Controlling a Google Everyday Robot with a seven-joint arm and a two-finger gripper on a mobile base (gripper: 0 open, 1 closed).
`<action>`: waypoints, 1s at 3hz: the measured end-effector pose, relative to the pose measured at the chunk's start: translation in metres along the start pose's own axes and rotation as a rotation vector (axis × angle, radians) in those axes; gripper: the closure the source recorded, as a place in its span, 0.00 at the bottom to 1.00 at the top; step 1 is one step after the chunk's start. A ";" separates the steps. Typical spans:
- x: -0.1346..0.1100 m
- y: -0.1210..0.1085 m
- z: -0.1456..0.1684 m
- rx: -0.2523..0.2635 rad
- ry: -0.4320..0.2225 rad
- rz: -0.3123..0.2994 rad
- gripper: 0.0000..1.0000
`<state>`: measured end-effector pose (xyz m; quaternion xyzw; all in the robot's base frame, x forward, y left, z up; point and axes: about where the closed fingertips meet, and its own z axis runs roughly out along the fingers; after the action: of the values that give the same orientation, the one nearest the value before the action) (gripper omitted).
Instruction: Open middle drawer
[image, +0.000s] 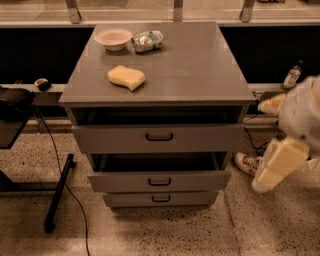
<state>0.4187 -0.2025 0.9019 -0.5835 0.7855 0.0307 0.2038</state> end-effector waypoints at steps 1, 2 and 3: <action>0.013 0.037 0.056 -0.109 -0.143 0.012 0.00; 0.014 0.051 0.068 -0.150 -0.194 -0.082 0.00; 0.022 0.035 0.108 -0.143 -0.130 -0.110 0.00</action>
Offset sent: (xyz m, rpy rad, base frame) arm -0.0177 0.0141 -0.0559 0.1465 0.0485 0.0394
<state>0.4117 -0.1808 0.7885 -0.6357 0.7331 0.1133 0.2135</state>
